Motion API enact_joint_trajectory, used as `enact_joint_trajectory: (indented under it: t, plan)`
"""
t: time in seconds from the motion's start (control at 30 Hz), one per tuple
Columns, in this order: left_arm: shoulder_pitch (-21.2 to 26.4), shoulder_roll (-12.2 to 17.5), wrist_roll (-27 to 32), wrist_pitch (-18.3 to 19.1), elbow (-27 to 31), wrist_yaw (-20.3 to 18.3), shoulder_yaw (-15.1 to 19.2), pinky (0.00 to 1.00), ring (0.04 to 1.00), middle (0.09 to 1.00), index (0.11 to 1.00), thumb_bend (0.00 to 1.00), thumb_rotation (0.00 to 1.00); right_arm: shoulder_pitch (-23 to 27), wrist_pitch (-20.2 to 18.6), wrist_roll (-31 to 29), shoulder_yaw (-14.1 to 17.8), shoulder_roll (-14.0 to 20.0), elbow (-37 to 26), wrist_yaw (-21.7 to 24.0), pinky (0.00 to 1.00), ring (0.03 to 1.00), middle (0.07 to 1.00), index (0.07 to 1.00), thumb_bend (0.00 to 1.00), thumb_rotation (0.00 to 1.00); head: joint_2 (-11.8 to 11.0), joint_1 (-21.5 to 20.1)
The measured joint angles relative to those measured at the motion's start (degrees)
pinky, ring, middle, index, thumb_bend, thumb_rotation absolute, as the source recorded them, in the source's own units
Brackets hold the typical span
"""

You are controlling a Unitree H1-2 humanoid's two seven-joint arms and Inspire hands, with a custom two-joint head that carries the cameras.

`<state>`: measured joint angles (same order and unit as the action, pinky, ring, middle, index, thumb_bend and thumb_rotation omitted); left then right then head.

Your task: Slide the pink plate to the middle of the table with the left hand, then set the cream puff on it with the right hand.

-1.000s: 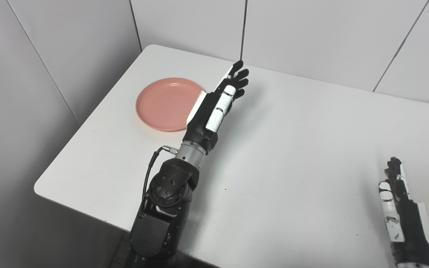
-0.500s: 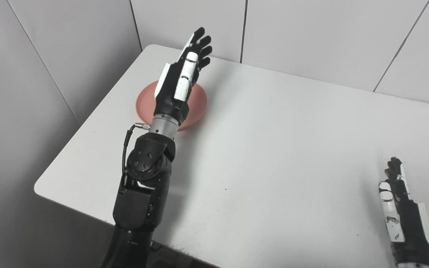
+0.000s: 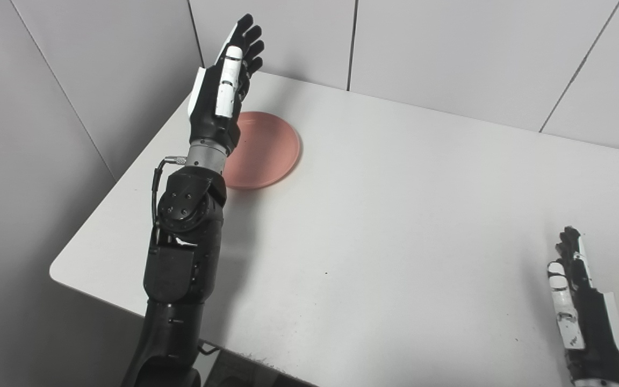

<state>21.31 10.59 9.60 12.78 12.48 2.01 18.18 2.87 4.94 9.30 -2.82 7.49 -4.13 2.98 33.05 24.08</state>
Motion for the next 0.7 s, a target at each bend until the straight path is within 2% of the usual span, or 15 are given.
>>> enact_joint_trajectory:
  t: [0.2,0.47,0.7]
  plan:
    - [2.57,1.49,5.04,-0.05,-4.46,0.95,4.94,0.92,0.934,0.939,0.919,0.43,1.0,0.01,0.0,-0.01,0.01,-0.01,0.02,0.02,1.0,1.0,1.0,1.0,0.05,1.0,-0.09,0.09]
    - [3.11,4.53,7.2,-0.81,-9.59,0.92,6.5,0.91,0.928,0.931,0.914,0.45,1.0,0.02,0.0,0.11,-0.01,0.0,0.02,0.02,1.0,1.0,1.0,1.0,0.04,1.0,0.0,0.17]
    - [3.16,5.24,8.99,-1.55,-14.02,0.9,8.08,0.89,0.919,0.93,0.912,0.44,1.0,0.01,-0.01,0.0,0.08,0.01,0.01,0.03,1.0,1.0,1.0,1.0,0.05,1.0,0.09,0.17]
